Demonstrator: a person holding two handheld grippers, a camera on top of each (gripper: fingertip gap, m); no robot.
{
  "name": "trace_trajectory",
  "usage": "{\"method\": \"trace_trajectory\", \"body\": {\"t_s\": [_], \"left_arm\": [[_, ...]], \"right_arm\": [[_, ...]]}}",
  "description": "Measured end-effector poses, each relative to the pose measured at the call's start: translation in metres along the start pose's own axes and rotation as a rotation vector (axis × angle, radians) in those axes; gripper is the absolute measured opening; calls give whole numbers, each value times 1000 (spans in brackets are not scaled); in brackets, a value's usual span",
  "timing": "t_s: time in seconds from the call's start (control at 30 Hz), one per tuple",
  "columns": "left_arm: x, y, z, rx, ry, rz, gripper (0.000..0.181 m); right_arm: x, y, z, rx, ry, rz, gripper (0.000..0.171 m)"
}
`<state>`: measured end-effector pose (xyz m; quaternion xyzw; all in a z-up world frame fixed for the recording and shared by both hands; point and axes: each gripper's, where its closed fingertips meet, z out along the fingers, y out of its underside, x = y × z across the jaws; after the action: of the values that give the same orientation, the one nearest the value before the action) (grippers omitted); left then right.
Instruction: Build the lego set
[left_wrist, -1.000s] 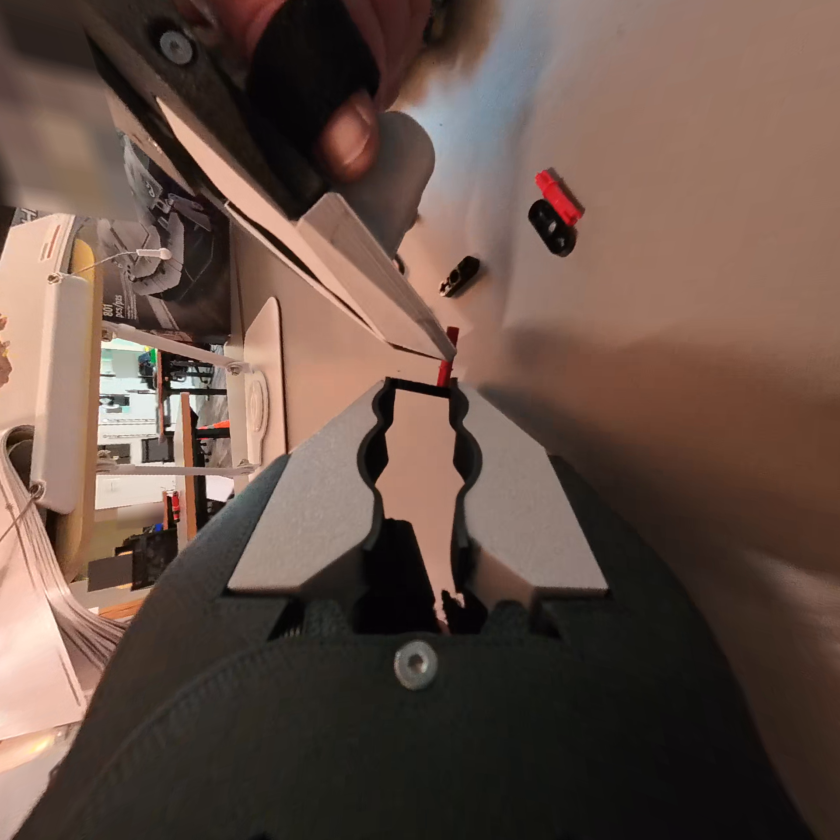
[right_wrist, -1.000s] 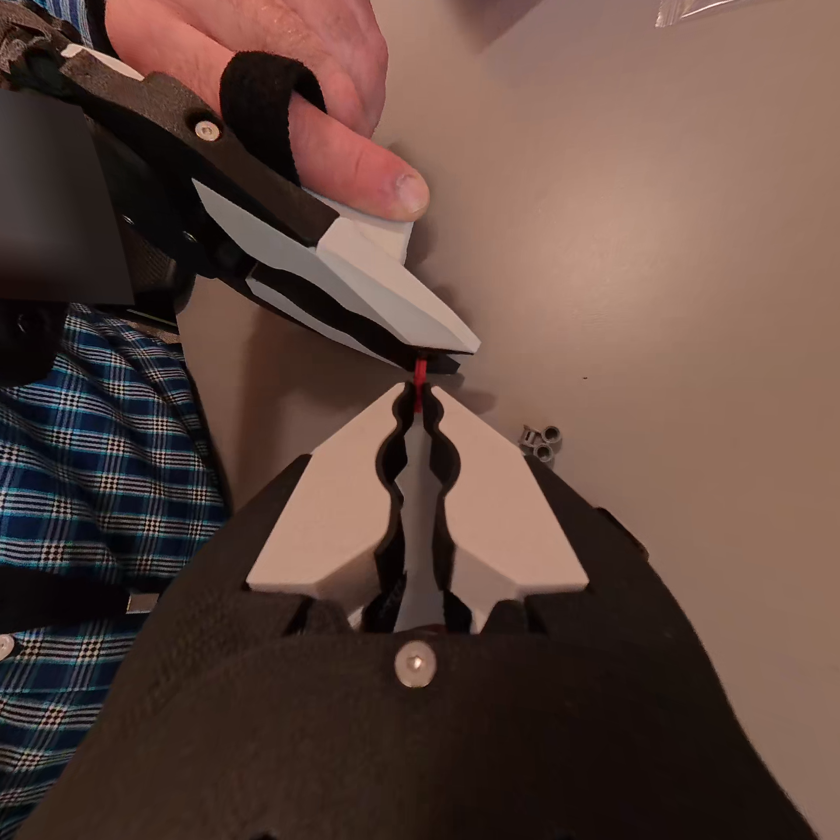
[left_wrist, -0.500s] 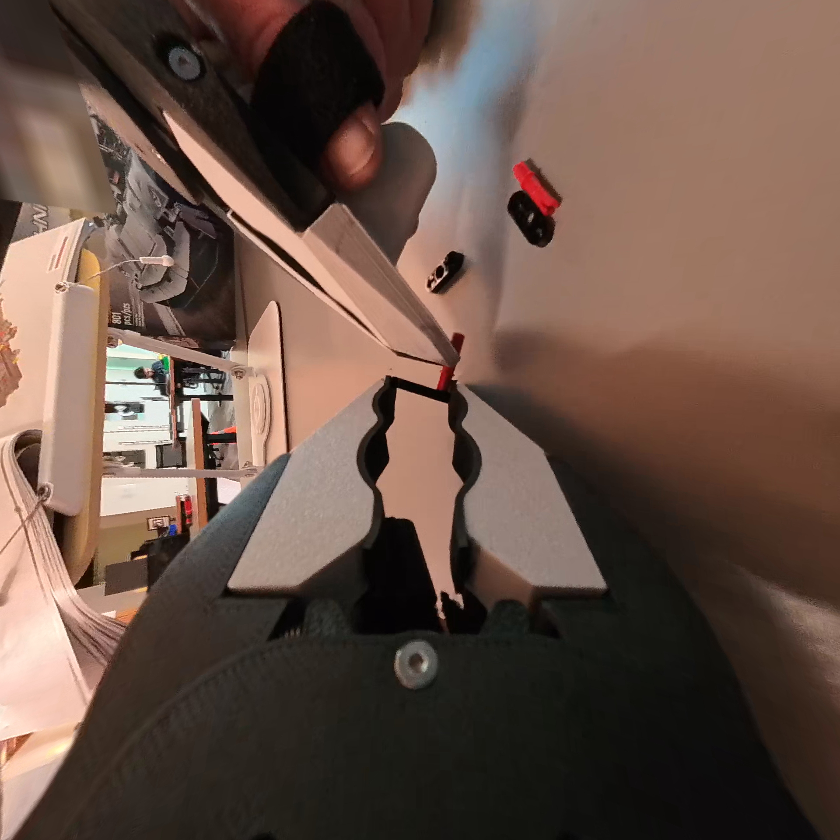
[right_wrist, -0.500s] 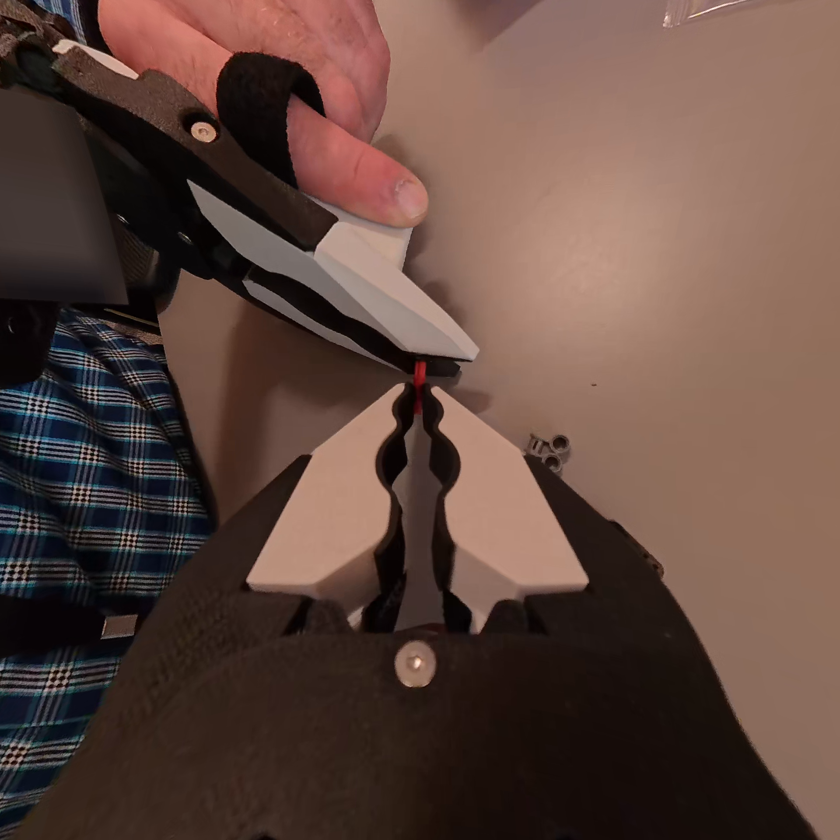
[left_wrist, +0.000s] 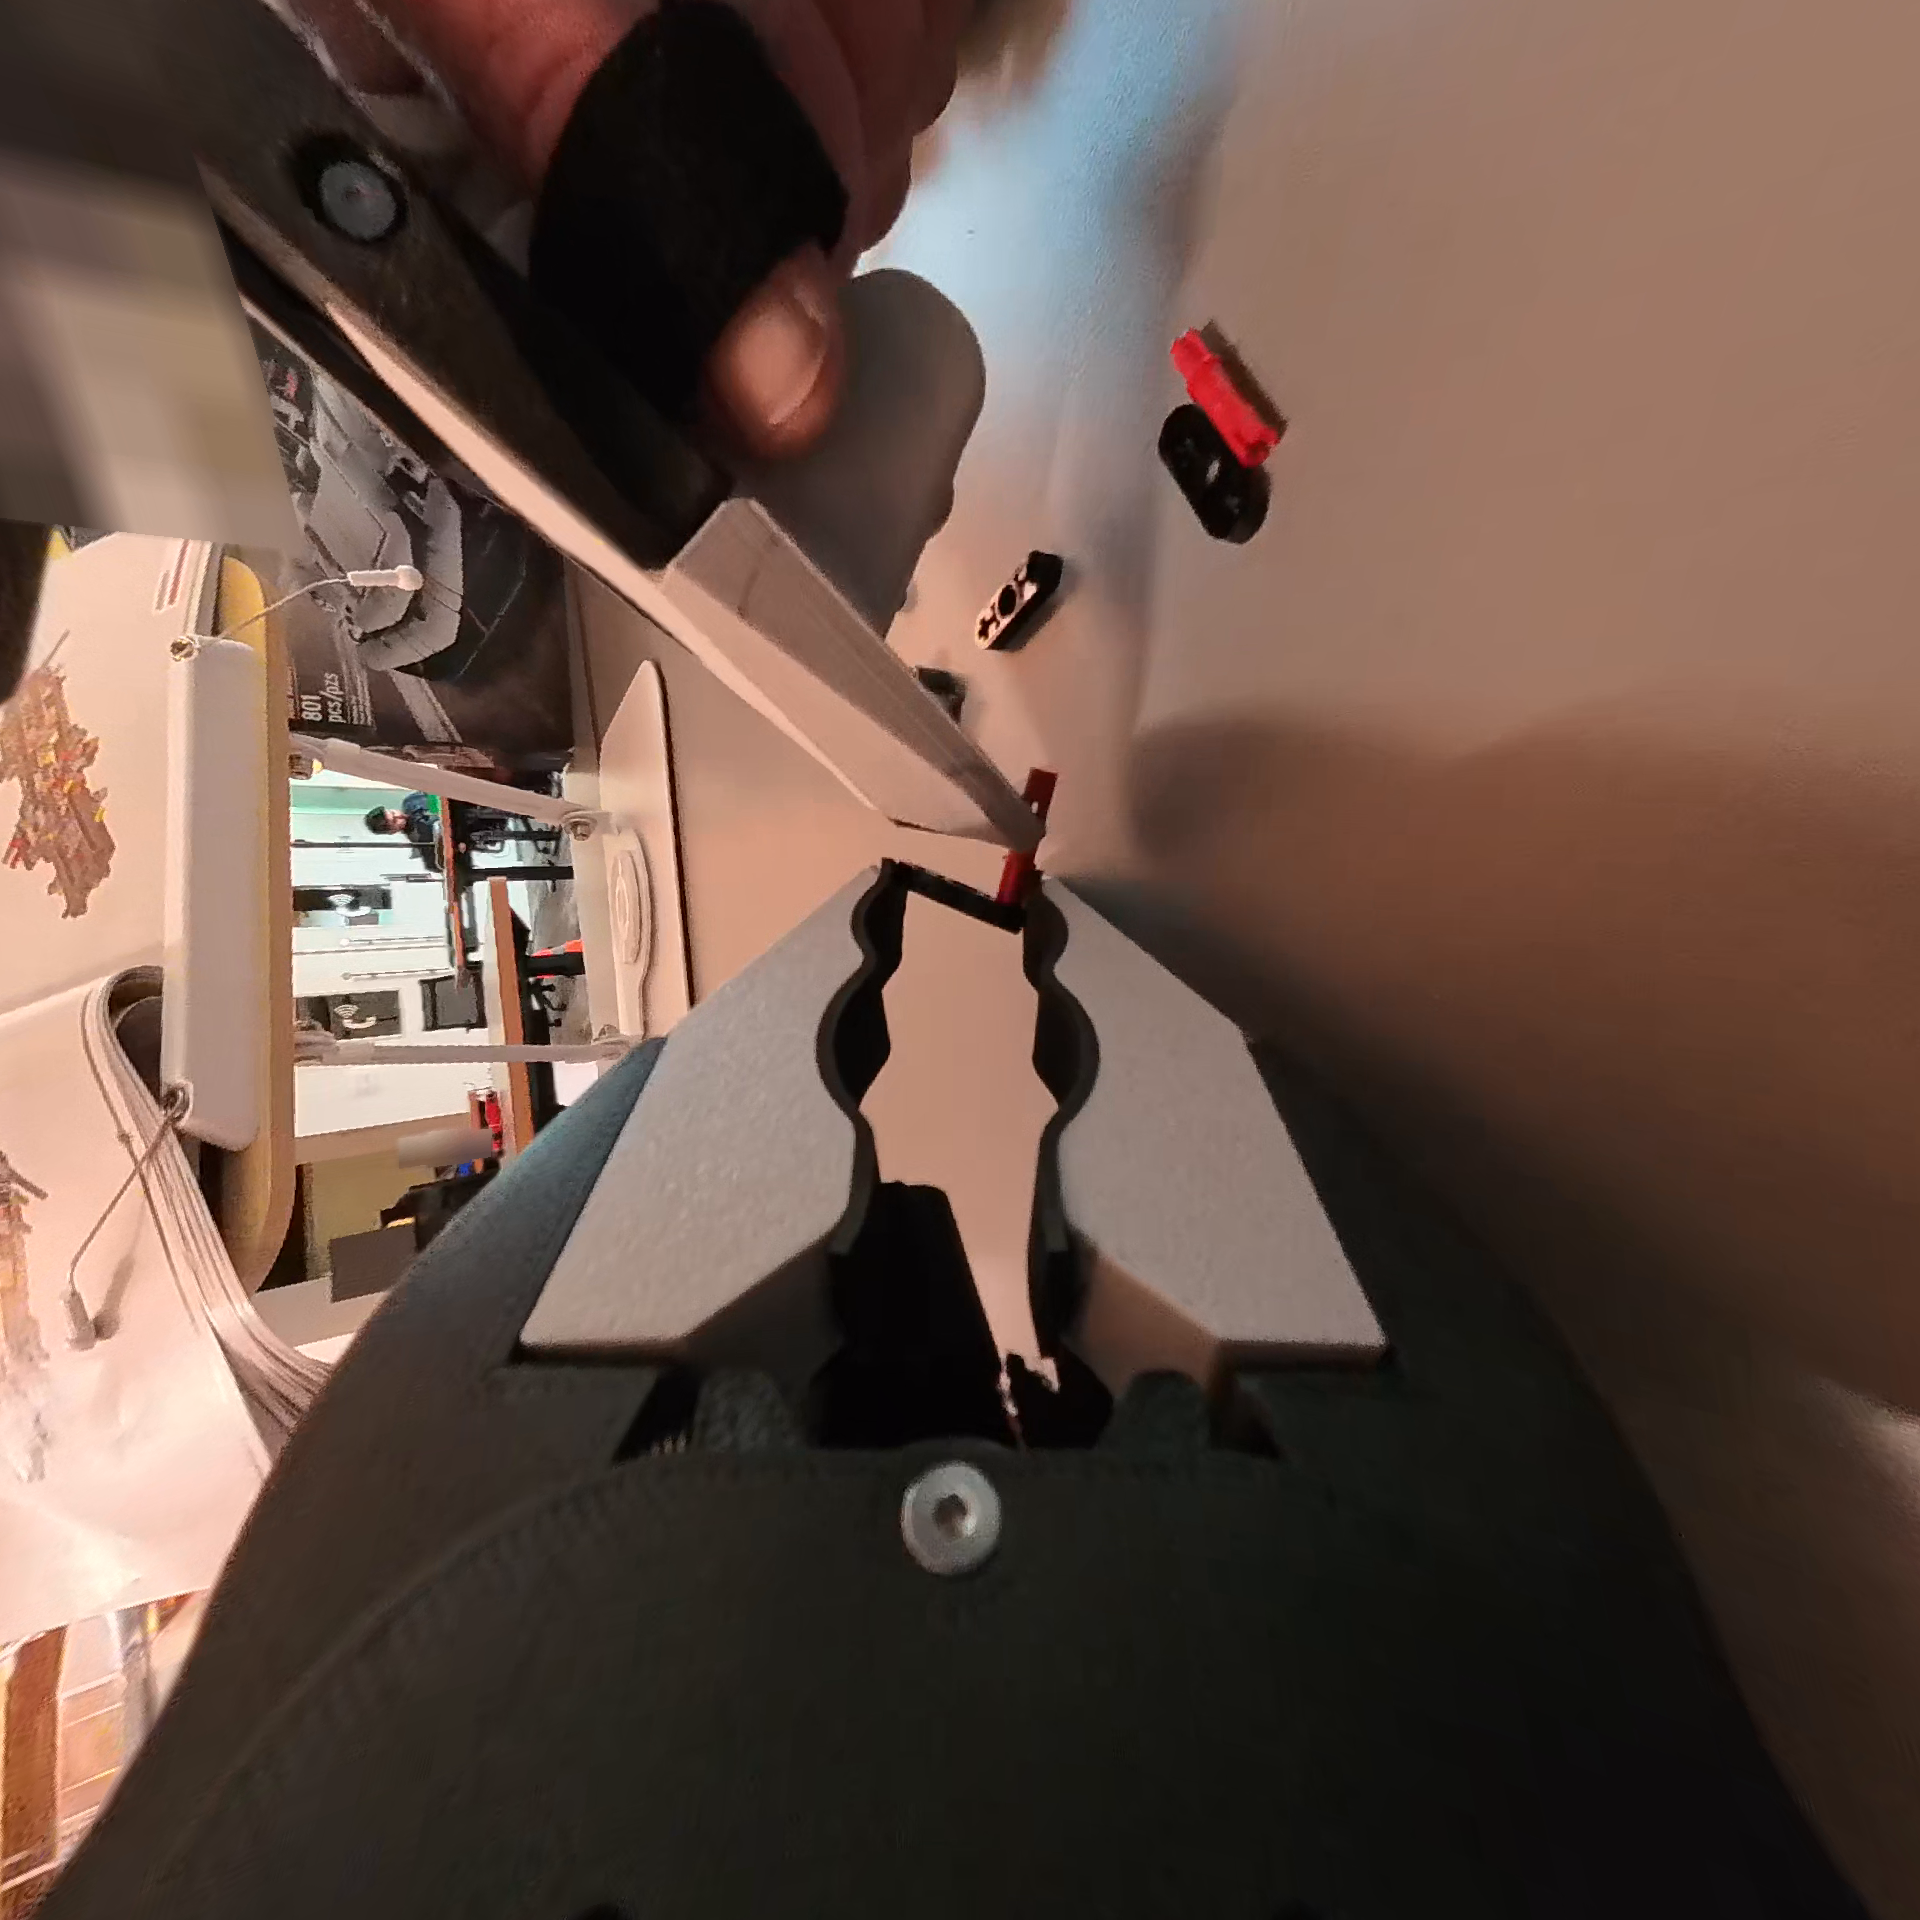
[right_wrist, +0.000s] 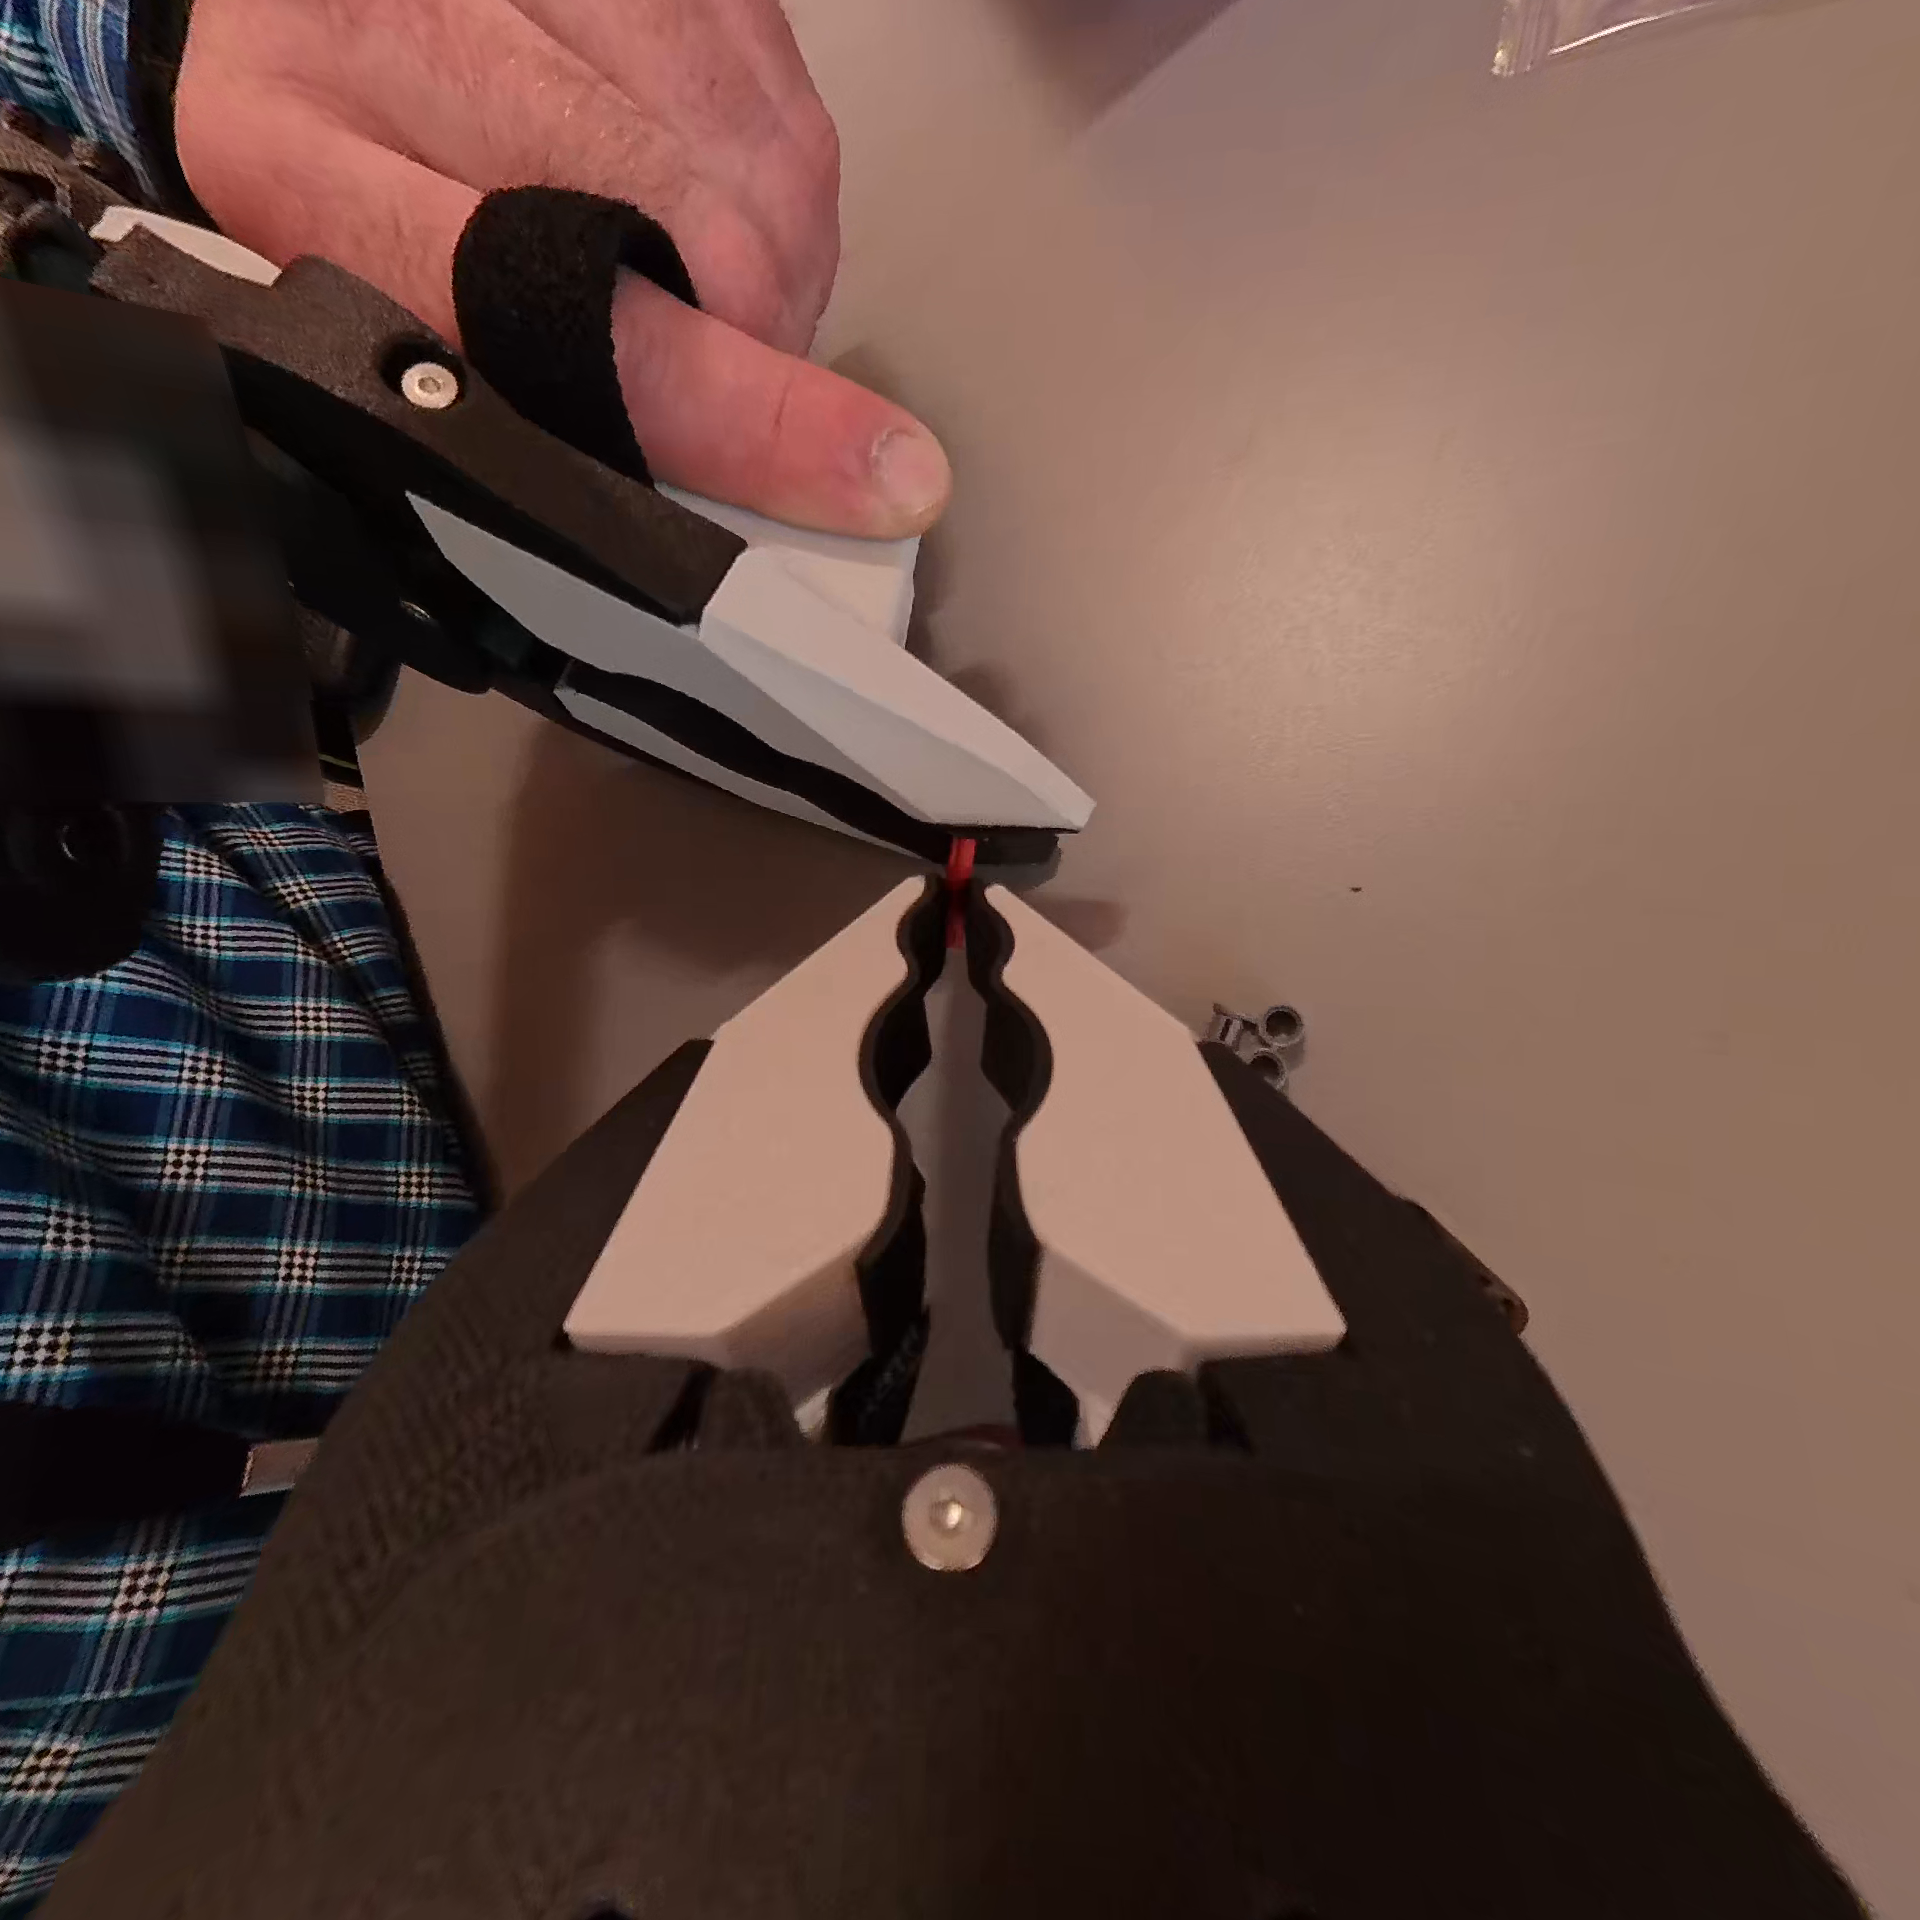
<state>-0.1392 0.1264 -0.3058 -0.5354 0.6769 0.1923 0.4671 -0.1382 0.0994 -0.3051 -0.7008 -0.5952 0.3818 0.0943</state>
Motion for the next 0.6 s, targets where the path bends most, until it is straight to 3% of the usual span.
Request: {"method": "trace_trajectory", "body": {"t_s": [0.2,0.6], "left_arm": [[-2,2,2,-18,-10,-7,21],[1,1,3,-18,40,-205,16]], "right_arm": [[0,-4,-2,9,-1,21,0],[0,-8,-3,96,26,56,0]]}}
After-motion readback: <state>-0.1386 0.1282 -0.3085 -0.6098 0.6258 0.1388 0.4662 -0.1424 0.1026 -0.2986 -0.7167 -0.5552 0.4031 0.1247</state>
